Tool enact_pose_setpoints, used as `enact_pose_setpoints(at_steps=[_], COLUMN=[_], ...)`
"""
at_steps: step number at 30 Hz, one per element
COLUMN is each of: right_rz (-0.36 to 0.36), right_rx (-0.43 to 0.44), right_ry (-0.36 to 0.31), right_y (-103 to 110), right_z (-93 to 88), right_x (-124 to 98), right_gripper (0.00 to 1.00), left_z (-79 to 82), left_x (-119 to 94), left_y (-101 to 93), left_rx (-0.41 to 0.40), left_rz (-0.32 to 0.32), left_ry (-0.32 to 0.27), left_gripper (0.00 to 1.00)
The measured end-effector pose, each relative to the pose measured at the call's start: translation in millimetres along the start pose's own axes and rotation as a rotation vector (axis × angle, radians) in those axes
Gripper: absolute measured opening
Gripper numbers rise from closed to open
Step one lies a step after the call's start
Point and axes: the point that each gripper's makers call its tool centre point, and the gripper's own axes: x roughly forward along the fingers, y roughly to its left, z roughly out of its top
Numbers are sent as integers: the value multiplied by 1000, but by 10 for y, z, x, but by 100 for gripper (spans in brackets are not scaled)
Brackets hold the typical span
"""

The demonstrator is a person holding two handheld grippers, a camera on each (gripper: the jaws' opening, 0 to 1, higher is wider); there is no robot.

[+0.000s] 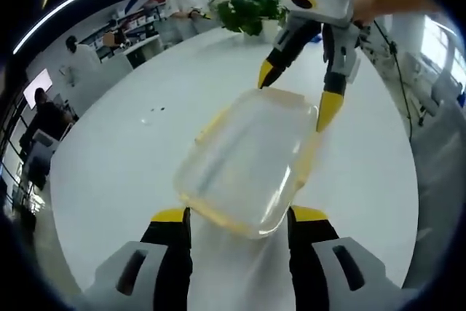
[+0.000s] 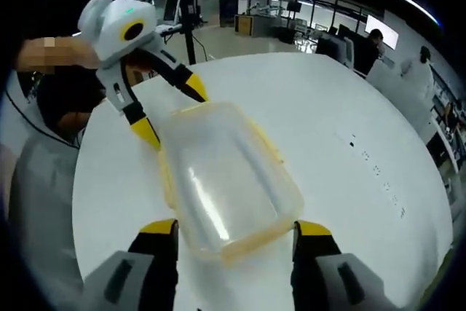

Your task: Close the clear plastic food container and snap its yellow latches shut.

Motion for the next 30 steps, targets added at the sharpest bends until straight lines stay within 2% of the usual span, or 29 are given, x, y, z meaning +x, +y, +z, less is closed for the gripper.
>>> enact_pose_setpoints(at_steps=[7,9,12,15,18,20,24,26,28,30], right_rz=[-47,-61,-77,-96,-103,-132,-195,-198,-192,-196], right_rx=[36,49,68,82,85,92,170,193,245,270], right_ry=[-41,-45,-45,-48,-46,-43,-78,-95,-126,-184], right_y=[-16,-36,-53,-73,-56,-76,-145,-132,-72,-18], right_z=[17,-15,-63,-114,-158,-200,-241,-242,-227,-180], right_x=[-59,-82,-118,-174,-230,-277,-370,-415,-491,-592], right_gripper=[63,64,64,63,63,63,62,62,62,62], left_z=[-7,-20,7,-46,-141,-171,-183,-196,-181,-214], left_x=[-62,-106,-153,-214,-295,-364,-530,-605,-717,-797], left_y=[-47,-42,-100,-135,-148,-161,-185,-206,-243,-281], left_rx=[8,-26,-115,-144,-128,-132,-214,-243,-279,-299], left_rz=[14,47,59,67,93,105,135,145,164,173], left_ry=[8,3,-50,-57,-24,-28,-78,-94,-138,-158], left_gripper=[55,55,55,56,56,55,55,54,55,55])
